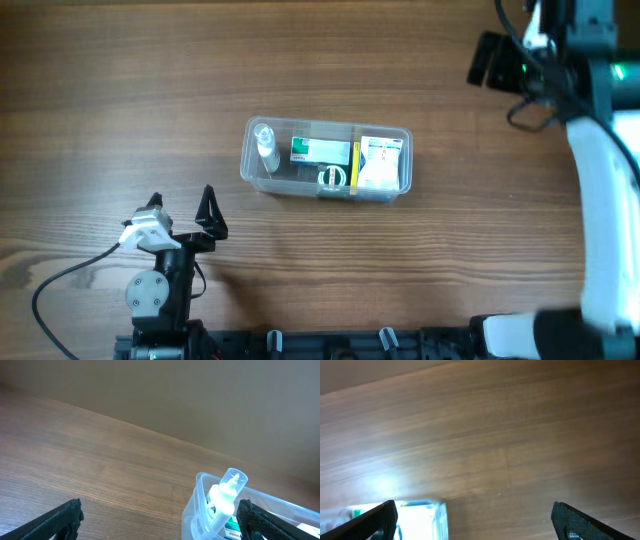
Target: Pack container
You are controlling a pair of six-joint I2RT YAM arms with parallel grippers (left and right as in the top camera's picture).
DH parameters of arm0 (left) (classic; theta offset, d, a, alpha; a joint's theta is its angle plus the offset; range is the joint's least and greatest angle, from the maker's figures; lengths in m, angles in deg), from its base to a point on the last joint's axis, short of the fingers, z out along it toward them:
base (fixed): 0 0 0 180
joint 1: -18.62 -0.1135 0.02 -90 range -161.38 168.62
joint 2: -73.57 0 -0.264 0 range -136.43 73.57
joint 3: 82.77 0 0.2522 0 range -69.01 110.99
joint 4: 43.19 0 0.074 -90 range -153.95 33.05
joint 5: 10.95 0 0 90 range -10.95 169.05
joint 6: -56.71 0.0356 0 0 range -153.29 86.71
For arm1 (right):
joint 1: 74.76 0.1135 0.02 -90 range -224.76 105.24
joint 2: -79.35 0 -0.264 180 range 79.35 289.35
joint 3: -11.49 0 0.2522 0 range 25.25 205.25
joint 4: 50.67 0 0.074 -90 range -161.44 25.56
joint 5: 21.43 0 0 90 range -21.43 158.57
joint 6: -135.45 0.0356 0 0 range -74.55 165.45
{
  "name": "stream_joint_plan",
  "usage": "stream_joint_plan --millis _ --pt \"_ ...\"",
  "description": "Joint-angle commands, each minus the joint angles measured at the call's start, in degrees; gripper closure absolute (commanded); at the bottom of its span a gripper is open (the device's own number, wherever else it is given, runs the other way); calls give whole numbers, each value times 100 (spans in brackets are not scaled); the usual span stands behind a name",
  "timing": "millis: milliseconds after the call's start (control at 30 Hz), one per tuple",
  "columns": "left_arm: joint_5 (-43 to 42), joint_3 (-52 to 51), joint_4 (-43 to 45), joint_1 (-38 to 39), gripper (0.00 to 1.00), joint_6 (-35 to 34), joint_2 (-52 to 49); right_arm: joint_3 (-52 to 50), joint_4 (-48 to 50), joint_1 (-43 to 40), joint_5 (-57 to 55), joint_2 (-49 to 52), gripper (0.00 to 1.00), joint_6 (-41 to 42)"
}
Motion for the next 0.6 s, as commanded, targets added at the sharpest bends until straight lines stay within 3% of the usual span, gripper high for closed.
stream_joint_plan --millis 0,100,400,567 --pt "-66 -15 -44 -44 0 -9 63 -828 155 39 -81 -833 0 94" --pt "-66 -15 -44 -44 0 -9 63 -1733 942 39 42 -1506 0 92" --pt "-66 -15 -44 -44 0 -9 63 -5200 4599 39 223 -3790 0 92" --pt "-66 -15 -44 -44 0 -9 63 -6623 5858 39 227 -4750 0 136"
